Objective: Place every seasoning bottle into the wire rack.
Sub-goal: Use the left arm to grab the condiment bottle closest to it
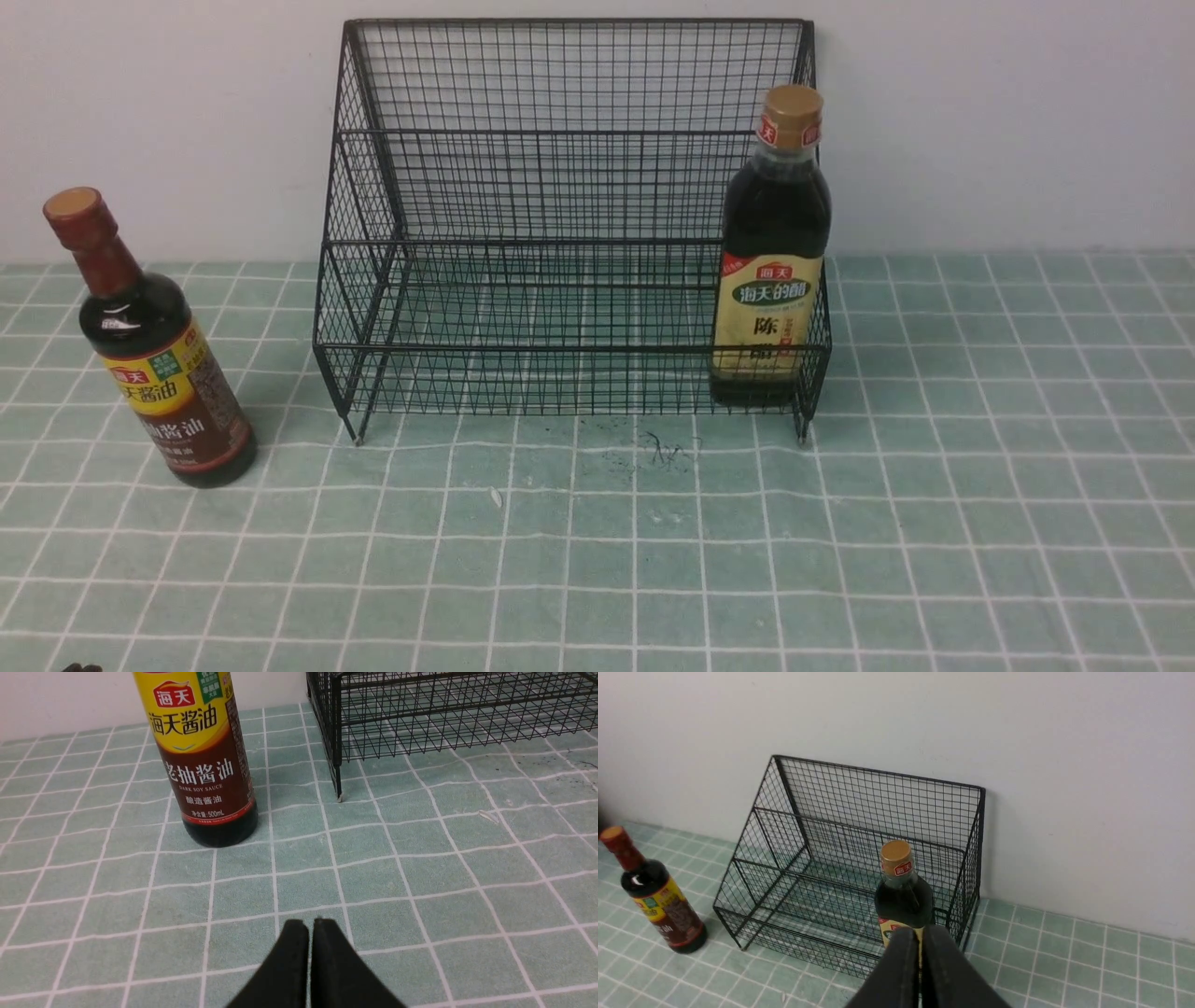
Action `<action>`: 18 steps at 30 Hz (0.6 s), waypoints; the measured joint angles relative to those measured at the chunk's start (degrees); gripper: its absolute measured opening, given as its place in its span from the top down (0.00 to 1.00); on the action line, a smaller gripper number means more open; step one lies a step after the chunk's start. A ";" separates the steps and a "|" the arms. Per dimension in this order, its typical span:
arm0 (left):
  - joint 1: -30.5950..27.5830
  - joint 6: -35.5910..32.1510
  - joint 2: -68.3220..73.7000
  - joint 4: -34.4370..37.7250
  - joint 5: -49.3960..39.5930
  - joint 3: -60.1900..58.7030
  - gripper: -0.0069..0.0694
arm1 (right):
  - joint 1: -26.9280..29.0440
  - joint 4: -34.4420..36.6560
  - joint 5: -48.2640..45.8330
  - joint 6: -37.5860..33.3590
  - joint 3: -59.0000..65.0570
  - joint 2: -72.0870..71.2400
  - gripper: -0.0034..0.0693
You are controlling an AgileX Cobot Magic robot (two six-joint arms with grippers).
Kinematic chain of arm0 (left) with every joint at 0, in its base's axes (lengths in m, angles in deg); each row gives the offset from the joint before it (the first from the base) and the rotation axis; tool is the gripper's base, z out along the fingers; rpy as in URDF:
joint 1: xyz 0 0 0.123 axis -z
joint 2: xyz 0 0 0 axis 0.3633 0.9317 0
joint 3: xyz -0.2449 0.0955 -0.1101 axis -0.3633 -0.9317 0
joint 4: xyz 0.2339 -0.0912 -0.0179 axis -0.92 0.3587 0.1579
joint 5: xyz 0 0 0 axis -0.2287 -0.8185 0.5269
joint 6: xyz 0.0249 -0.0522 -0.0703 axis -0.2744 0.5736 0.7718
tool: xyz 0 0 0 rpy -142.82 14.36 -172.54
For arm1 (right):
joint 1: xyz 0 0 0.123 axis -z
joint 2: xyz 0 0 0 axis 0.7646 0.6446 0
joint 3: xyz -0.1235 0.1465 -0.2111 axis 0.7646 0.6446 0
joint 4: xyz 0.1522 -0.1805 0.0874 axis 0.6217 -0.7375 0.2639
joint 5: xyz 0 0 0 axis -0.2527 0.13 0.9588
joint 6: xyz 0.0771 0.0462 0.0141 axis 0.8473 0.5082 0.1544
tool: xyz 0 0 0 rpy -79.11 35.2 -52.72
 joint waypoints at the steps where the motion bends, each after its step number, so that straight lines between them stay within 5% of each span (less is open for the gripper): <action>1: 0.00 0.00 0.00 0.00 0.00 0.00 0.92 | 0.00 0.19 2.57 0.43 4.87 -4.15 0.97; 11: 0.00 0.00 0.00 0.00 0.00 0.00 0.92 | 0.00 0.86 42.43 5.28 54.27 -35.23 0.97; 18: 0.00 0.00 0.00 0.00 0.00 0.00 0.92 | 0.00 0.86 54.76 5.41 66.76 -35.65 0.97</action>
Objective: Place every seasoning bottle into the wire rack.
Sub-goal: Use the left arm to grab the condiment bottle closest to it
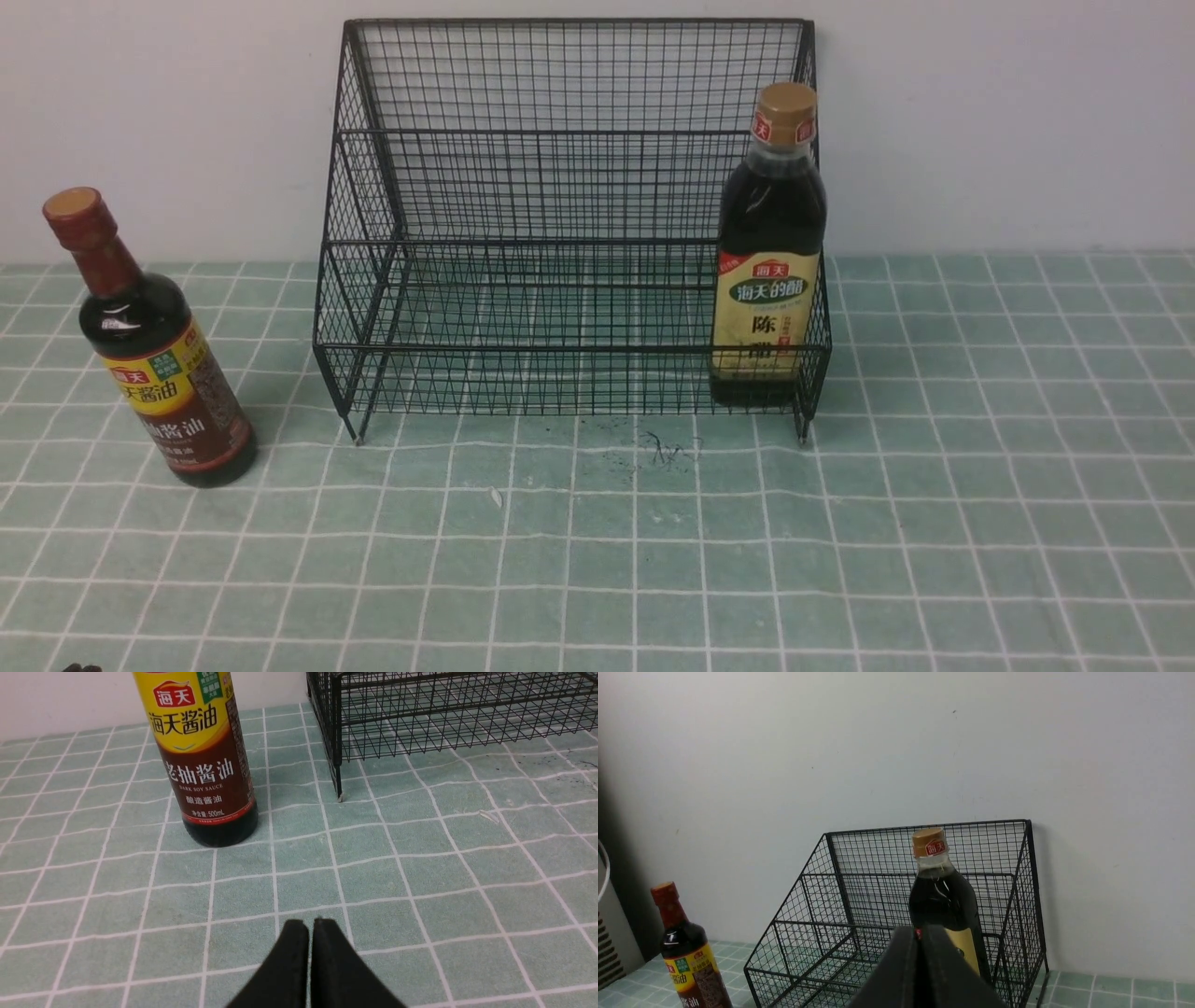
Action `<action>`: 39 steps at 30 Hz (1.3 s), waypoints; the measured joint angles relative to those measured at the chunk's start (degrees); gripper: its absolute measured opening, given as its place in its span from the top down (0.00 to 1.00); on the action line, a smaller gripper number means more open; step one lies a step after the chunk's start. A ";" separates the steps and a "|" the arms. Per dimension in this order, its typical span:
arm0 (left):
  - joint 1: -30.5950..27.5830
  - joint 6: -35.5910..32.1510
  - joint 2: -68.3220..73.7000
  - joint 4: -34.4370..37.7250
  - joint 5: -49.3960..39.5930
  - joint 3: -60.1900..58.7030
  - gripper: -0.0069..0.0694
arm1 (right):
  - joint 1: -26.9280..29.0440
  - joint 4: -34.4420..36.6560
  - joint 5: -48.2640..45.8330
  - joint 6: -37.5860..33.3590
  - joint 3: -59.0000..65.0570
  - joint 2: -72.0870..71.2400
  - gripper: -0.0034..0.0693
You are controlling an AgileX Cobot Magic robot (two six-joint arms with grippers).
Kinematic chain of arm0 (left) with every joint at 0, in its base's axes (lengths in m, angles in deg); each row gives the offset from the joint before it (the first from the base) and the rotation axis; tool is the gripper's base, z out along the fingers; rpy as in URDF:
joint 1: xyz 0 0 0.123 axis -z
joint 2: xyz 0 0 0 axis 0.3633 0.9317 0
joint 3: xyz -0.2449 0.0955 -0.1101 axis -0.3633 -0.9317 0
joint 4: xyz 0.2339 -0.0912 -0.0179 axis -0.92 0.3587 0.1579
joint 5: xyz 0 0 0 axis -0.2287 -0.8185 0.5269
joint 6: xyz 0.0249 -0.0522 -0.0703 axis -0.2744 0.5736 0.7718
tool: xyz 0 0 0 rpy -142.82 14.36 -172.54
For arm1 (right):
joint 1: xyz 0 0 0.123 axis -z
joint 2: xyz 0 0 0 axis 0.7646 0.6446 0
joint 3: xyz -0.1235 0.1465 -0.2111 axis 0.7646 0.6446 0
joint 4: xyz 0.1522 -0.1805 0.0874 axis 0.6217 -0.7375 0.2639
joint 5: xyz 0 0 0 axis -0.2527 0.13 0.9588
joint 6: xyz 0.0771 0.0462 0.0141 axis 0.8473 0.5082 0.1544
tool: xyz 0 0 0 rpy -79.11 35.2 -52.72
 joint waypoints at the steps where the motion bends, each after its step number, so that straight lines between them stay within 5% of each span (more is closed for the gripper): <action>1: 0.00 0.00 0.00 0.00 0.00 0.00 0.92 | 0.00 0.00 0.40 0.00 0.96 -0.04 0.97; 8: 0.00 0.00 0.00 0.00 0.00 0.00 0.92 | 0.00 -1.50 -1.03 -0.42 3.81 -0.17 0.97; 13: 0.00 0.00 0.00 0.00 0.00 0.00 0.92 | 0.27 -10.31 -5.31 -2.69 4.39 -0.63 0.97; 24: 0.00 0.00 0.00 0.00 0.00 0.00 0.92 | 17.12 -12.12 -6.98 -2.21 18.71 -7.34 0.97; 39: 0.00 0.00 0.00 0.00 0.00 0.00 0.92 | 22.44 -11.08 -9.02 -0.93 20.22 -10.46 0.97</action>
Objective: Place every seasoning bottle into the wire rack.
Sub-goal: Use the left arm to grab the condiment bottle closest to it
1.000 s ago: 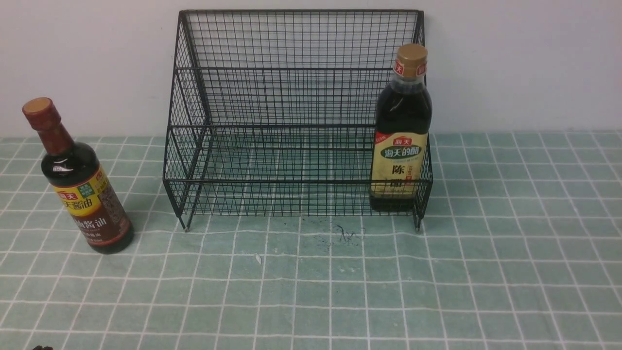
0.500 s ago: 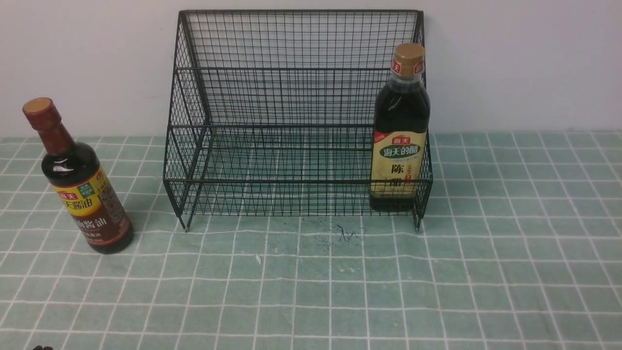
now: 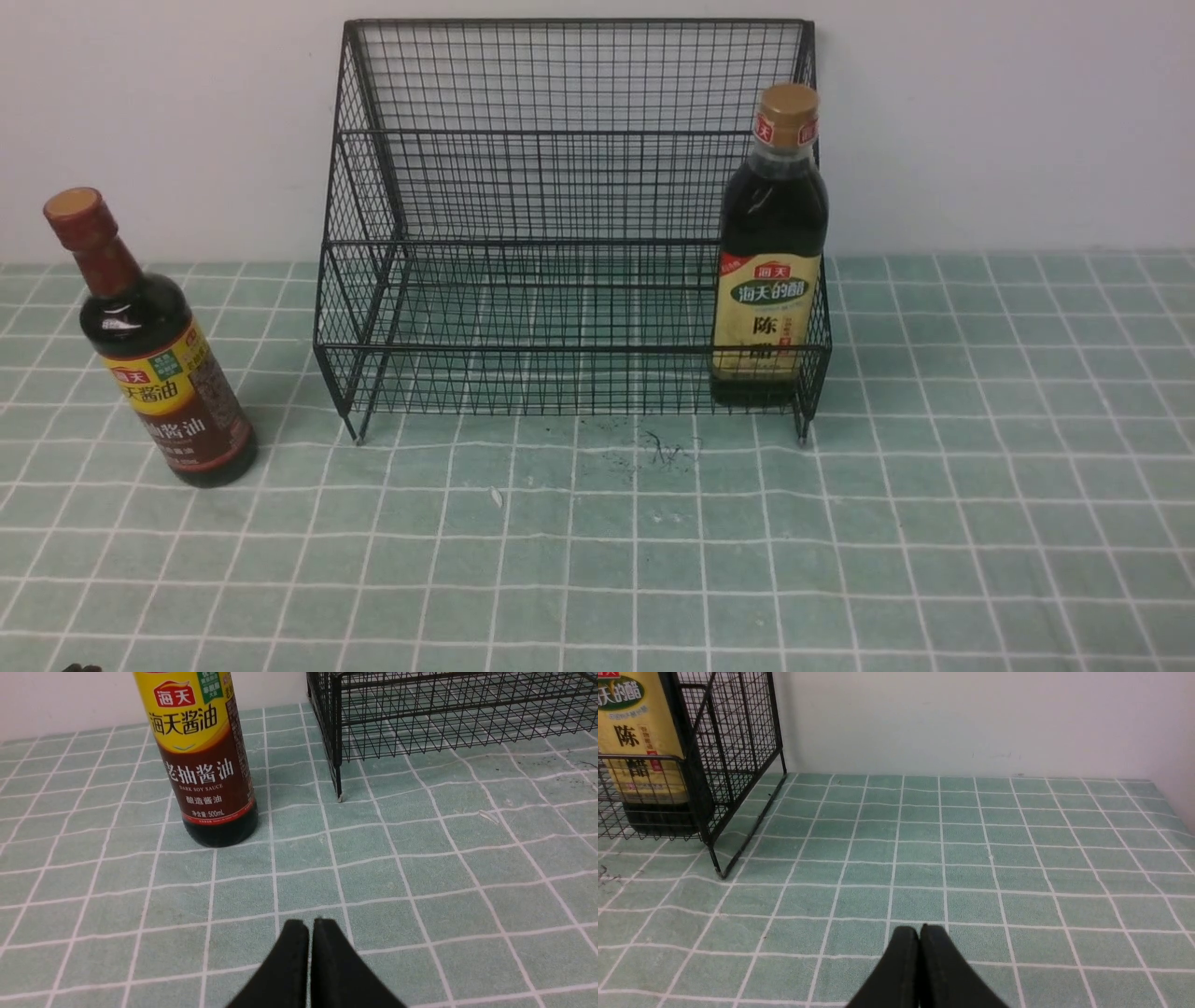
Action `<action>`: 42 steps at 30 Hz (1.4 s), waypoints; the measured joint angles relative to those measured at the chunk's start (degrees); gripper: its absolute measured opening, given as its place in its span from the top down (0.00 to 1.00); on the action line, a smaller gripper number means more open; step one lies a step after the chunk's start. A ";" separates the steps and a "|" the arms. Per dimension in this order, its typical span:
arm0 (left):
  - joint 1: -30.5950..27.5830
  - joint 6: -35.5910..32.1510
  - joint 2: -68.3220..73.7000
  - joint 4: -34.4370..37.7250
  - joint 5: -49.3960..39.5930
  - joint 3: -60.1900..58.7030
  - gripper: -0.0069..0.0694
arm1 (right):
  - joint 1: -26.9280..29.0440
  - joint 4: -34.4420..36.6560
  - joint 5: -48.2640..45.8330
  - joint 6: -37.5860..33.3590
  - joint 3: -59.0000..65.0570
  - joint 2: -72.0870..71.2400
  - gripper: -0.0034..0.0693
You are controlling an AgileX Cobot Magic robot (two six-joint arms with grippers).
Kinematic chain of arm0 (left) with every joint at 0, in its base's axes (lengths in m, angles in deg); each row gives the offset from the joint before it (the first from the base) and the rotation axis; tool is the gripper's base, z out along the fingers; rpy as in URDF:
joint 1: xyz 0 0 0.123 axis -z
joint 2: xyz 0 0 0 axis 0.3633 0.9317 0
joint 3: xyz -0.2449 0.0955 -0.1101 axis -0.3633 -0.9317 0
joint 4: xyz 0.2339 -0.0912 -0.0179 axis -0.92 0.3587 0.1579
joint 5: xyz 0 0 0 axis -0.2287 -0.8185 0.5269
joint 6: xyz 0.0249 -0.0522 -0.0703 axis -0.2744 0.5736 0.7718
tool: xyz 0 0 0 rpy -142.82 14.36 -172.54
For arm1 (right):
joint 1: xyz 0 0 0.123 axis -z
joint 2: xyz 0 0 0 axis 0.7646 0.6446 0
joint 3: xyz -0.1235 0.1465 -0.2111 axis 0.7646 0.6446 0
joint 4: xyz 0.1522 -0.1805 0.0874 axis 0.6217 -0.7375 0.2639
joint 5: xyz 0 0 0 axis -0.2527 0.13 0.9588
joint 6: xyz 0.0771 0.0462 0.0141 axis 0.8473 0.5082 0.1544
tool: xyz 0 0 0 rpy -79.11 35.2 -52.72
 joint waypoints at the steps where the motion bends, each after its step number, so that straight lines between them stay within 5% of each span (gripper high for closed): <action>1: 0.00 0.00 0.00 0.00 0.00 0.00 0.92 | 0.00 0.00 0.00 0.04 0.00 0.00 0.97; 27: 0.00 0.59 0.00 -1.56 0.91 0.00 0.92 | 0.00 0.04 0.00 0.04 0.00 0.00 0.97; 42: 0.00 6.26 0.00 18.00 23.92 -0.02 0.92 | 0.00 0.04 0.00 -0.25 0.00 0.00 0.97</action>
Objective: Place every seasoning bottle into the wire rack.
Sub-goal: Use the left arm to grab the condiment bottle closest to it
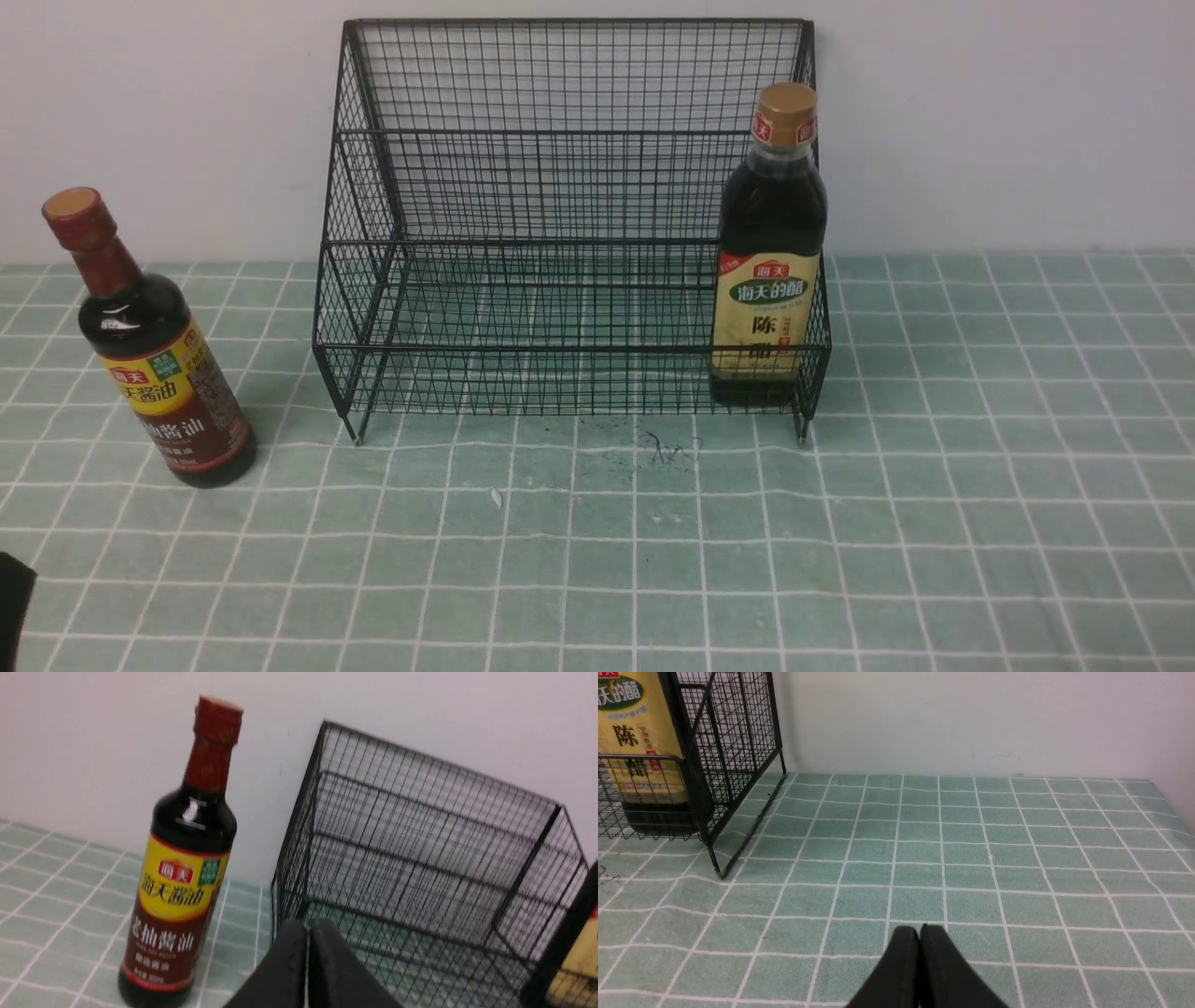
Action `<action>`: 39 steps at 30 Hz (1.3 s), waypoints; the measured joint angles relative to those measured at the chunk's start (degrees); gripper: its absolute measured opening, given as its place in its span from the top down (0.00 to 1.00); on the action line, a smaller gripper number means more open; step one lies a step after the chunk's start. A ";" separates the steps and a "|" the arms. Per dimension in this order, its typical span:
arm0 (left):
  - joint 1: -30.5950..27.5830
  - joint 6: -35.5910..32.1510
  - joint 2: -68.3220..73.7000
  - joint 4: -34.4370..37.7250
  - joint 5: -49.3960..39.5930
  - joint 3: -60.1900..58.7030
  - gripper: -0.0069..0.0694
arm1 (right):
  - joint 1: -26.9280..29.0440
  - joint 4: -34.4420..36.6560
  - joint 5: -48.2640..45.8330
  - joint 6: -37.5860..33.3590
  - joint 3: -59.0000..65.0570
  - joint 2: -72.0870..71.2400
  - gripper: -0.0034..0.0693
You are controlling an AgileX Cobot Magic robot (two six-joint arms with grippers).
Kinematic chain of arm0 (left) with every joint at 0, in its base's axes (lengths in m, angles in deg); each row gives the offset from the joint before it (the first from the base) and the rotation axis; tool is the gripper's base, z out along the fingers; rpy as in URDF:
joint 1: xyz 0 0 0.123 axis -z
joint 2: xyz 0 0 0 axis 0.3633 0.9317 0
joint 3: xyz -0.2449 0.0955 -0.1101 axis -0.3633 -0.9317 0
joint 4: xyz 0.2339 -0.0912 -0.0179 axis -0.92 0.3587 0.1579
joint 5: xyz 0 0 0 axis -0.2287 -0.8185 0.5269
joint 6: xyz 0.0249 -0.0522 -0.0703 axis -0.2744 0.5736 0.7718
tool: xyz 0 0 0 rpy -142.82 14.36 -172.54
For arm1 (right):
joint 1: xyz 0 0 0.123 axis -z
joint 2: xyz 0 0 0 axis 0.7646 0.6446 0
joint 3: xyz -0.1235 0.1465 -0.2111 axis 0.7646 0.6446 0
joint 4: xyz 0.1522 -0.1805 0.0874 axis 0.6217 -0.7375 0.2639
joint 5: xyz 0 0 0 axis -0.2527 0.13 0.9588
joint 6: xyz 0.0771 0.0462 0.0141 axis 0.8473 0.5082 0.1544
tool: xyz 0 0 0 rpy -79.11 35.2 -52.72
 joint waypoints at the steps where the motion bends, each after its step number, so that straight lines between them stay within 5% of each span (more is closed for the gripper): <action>1: 0.00 0.00 0.00 0.25 1.85 0.00 0.92 | 0.00 0.00 0.00 -0.24 0.00 0.00 0.97; 7: 0.00 -0.30 0.00 0.71 15.51 0.00 0.92 | 0.00 0.00 0.00 -0.40 0.00 -0.05 0.97; 12: 0.00 -2.96 0.47 0.12 14.27 1.84 0.86 | 0.00 0.00 0.00 -0.40 0.00 -0.05 0.97; 19: 0.00 -10.28 12.39 -3.86 9.48 7.29 0.54 | 0.00 0.00 0.00 -0.40 0.00 -0.05 0.97; 27: 0.00 -11.67 32.32 -3.81 16.07 12.81 0.18 | 0.00 0.00 0.00 -0.40 0.00 -0.05 0.97; 39: 0.00 -11.62 52.86 -3.52 22.86 24.51 0.13 | 0.00 0.00 0.00 -0.40 0.00 -0.05 0.97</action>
